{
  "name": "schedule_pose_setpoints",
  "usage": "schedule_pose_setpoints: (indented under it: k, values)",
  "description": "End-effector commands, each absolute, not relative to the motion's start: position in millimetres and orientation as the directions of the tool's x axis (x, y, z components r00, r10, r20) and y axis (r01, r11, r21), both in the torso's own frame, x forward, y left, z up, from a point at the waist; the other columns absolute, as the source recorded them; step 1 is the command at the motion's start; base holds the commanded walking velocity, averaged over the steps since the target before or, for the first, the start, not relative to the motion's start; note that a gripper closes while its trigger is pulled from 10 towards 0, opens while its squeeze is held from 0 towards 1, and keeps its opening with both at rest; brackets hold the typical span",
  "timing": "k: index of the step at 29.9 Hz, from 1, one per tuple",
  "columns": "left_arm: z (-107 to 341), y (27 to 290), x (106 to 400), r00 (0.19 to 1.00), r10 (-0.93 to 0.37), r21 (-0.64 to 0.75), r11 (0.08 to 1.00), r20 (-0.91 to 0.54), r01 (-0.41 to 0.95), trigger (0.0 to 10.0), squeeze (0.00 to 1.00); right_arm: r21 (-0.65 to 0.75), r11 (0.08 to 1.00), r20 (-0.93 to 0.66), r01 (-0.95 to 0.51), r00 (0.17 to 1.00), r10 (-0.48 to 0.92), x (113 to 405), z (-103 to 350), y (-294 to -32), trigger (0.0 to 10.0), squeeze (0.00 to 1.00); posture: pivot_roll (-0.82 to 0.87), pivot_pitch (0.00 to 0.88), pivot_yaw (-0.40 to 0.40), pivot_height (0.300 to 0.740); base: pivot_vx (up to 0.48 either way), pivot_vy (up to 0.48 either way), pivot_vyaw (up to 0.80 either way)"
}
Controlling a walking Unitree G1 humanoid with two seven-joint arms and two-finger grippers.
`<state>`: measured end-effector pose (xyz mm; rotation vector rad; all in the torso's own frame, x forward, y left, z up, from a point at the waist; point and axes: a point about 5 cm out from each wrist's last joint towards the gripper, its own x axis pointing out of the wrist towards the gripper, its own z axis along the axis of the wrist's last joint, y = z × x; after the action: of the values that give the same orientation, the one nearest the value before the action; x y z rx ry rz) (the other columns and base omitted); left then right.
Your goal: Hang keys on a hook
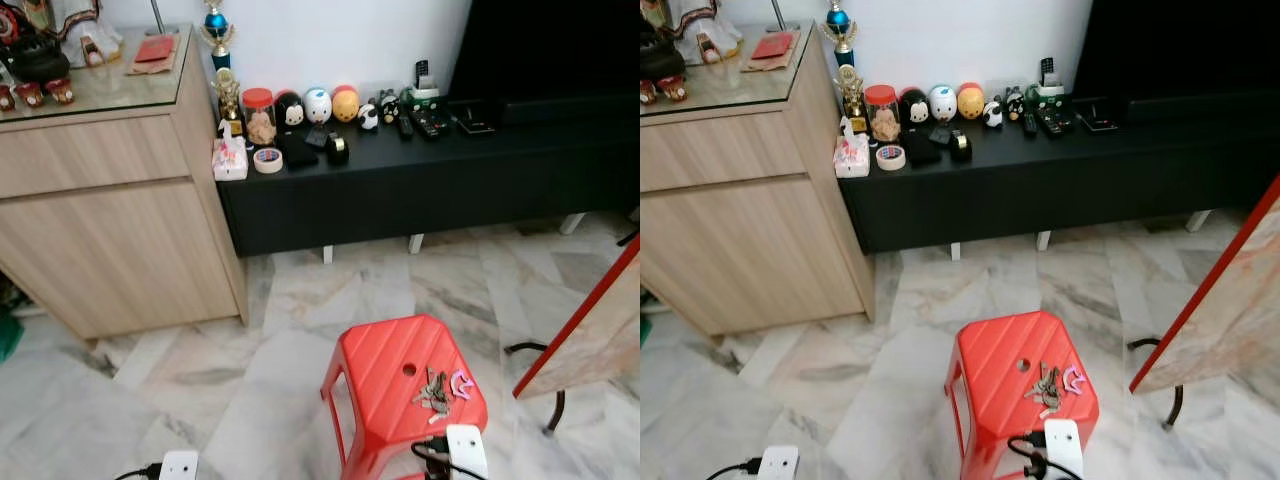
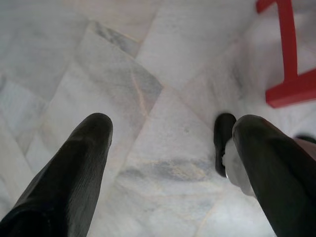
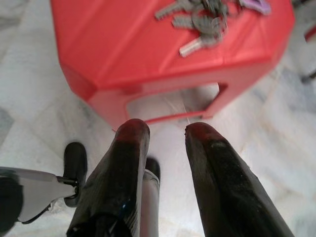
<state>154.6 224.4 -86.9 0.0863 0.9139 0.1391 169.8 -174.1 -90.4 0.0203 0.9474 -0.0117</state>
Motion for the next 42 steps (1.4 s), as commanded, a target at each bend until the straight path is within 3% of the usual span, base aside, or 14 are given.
schedule_pose_setpoints:
  k: [1, 42]
  values:
    - [-90.2, 222.0, 148.1, 0.586, 0.156, 0.134, 0.988, -0.796, -0.081, 10.0, 0.0, 0.01, 0.999, -0.801, 0.031, 0.599, -0.01, 175.1, -87.6, -178.2, 10.0, 0.0, 0.04, 0.036, 0.014, 0.74, 0.0, -0.472, 0.0]
    - [-90.5, 219.1, 149.3, 0.585, 0.149, 0.117, 0.989, -0.797, -0.093, 10.0, 0.0, 0.019, 0.999, -0.786, 0.042, 0.618, -0.011, 180.1, -85.0, -177.9, 10.0, 0.0, 0.04, 0.035, 0.011, 0.74, 0.0, -0.012, 0.0]
